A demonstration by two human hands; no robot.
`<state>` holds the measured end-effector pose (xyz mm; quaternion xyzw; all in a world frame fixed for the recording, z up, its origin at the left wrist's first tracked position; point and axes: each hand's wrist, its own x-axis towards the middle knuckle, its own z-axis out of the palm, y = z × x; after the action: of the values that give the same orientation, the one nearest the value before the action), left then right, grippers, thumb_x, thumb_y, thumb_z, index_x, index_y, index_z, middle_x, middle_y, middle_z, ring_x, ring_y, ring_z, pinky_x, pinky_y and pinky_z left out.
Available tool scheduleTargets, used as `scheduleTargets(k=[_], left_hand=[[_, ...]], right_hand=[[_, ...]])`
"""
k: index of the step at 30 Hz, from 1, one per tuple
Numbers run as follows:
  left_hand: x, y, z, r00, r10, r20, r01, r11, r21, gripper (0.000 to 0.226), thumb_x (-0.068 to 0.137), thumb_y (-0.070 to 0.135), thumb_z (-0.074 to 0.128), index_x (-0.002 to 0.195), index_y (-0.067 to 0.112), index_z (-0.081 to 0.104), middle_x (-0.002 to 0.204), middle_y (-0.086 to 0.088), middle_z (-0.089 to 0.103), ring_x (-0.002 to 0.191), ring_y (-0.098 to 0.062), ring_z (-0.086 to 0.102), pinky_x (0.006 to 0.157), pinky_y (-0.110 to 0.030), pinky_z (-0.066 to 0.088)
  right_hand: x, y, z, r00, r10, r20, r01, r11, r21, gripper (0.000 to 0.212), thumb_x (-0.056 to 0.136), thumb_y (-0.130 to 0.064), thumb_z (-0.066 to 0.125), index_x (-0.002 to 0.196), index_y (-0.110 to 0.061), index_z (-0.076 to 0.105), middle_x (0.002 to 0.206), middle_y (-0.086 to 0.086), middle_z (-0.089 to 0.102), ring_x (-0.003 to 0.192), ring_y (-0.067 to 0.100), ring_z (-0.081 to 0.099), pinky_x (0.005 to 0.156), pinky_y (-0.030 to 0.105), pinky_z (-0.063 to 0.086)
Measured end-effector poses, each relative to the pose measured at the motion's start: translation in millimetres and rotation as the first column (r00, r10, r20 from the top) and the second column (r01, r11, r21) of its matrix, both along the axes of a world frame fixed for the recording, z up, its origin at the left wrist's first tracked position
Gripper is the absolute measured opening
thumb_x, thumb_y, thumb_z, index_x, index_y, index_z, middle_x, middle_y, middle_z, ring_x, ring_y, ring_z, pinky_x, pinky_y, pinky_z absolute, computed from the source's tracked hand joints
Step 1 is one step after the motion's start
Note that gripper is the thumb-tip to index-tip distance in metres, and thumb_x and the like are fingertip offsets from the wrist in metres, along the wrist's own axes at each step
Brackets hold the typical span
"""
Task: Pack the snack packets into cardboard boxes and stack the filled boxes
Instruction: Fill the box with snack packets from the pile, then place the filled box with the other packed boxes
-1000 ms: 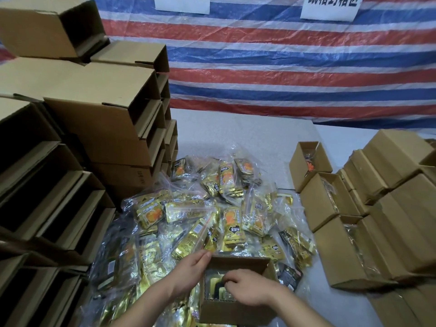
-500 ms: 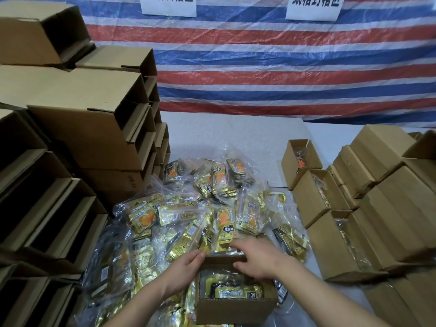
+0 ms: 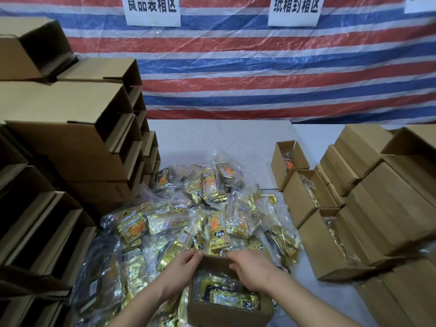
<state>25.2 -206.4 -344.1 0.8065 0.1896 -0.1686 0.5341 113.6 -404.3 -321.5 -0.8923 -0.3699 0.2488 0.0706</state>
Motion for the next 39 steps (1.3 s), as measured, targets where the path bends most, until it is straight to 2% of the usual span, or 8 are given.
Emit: scheduleTargets(k=[4,11,15,21,26,30,34,39], left_hand=[[17.9,-16.7,29.5,0.994,0.093,0.063,-0.084,0.988,-0.129,0.041,0.099,0.053,0.037,0.117,0.028,0.064,0.114,0.004,0.067,0.11,-0.012,0.061,0.107,-0.041,0.044],[42.1,-60.5,63.8,0.971,0.185,0.151,-0.159,0.972,-0.171,0.09,0.081,0.079,0.023,0.153,0.027,0.035,0.16,0.006,0.032,0.146,-0.013,0.028,0.123,-0.043,0.018],[41.7,-112.8,66.8,0.992,0.069,0.105,-0.054,0.988,-0.147,0.097,0.08,0.079,0.027,0.159,0.025,0.012,0.161,0.01,0.021,0.146,-0.013,0.025,0.118,-0.037,0.018],[52.8,-186.8,44.0,0.999,0.024,0.04,-0.012,0.966,-0.26,0.071,0.094,0.048,0.062,0.149,0.026,0.024,0.129,0.008,0.053,0.11,-0.011,0.053,0.09,-0.023,0.039],[51.4,-223.1,22.6,0.994,-0.063,-0.093,0.046,0.983,-0.177,0.076,0.1,0.037,0.047,0.156,0.011,0.003,0.131,-0.001,0.05,0.11,-0.018,0.052,0.085,-0.022,0.044],[36.3,-248.4,7.9,0.96,-0.185,-0.211,0.151,0.974,-0.167,0.079,0.102,0.041,0.04,0.157,0.013,-0.01,0.138,-0.005,0.049,0.113,-0.018,0.051,0.092,-0.022,0.036],[24.2,-282.6,-12.4,0.937,-0.253,-0.24,0.211,0.959,-0.188,0.06,0.102,0.036,0.041,0.151,0.013,0.016,0.141,-0.004,0.05,0.12,-0.016,0.051,0.092,-0.018,0.037],[27.3,-326.5,-25.1,0.902,-0.338,-0.269,0.282,0.932,-0.227,0.026,0.104,0.034,0.041,0.127,0.022,0.036,0.129,0.0,0.05,0.113,-0.015,0.05,0.101,-0.027,0.044]], right_hand=[[8.9,-21.0,15.8,0.989,-0.146,0.027,0.143,0.986,0.081,0.021,0.103,-0.023,0.048,0.084,-0.033,0.044,0.074,-0.014,0.047,0.064,-0.002,0.044,0.059,0.021,0.035],[27.6,-69.3,29.9,0.883,-0.453,0.123,0.432,0.887,0.166,0.027,0.103,-0.026,0.047,0.077,-0.031,0.043,0.074,-0.009,0.052,0.066,0.009,0.052,0.056,0.026,0.038],[29.0,-103.6,24.7,0.755,-0.647,0.11,0.62,0.758,0.204,0.017,0.103,-0.025,0.047,0.112,-0.025,0.061,0.092,-0.002,0.068,0.082,0.019,0.065,0.067,0.029,0.046],[20.7,-138.1,13.2,0.603,-0.769,0.21,0.758,0.635,0.149,0.018,0.102,-0.024,0.045,0.113,-0.025,0.059,0.103,0.004,0.072,0.106,0.025,0.067,0.096,0.036,0.045],[-6.8,-170.2,-4.8,0.536,-0.826,0.172,0.817,0.559,0.142,0.008,0.102,-0.024,0.046,0.101,-0.025,0.053,0.096,0.003,0.071,0.097,0.027,0.069,0.067,0.032,0.042],[-37.8,-202.6,-25.9,0.505,-0.854,0.122,0.852,0.516,0.085,0.012,0.104,-0.025,0.043,0.111,-0.027,0.053,0.093,-0.004,0.067,0.089,0.021,0.066,0.064,0.029,0.042],[-57.9,-236.5,-44.8,0.477,-0.872,0.11,0.877,0.48,-0.004,0.009,0.104,-0.024,0.041,0.1,-0.027,0.048,0.082,-0.01,0.056,0.085,0.016,0.063,0.072,0.029,0.05],[-66.3,-273.4,-61.6,0.387,-0.915,0.117,0.922,0.381,-0.068,0.021,0.105,-0.024,0.037,0.117,-0.022,0.054,0.108,0.0,0.068,0.103,0.022,0.066,0.076,0.032,0.051]])
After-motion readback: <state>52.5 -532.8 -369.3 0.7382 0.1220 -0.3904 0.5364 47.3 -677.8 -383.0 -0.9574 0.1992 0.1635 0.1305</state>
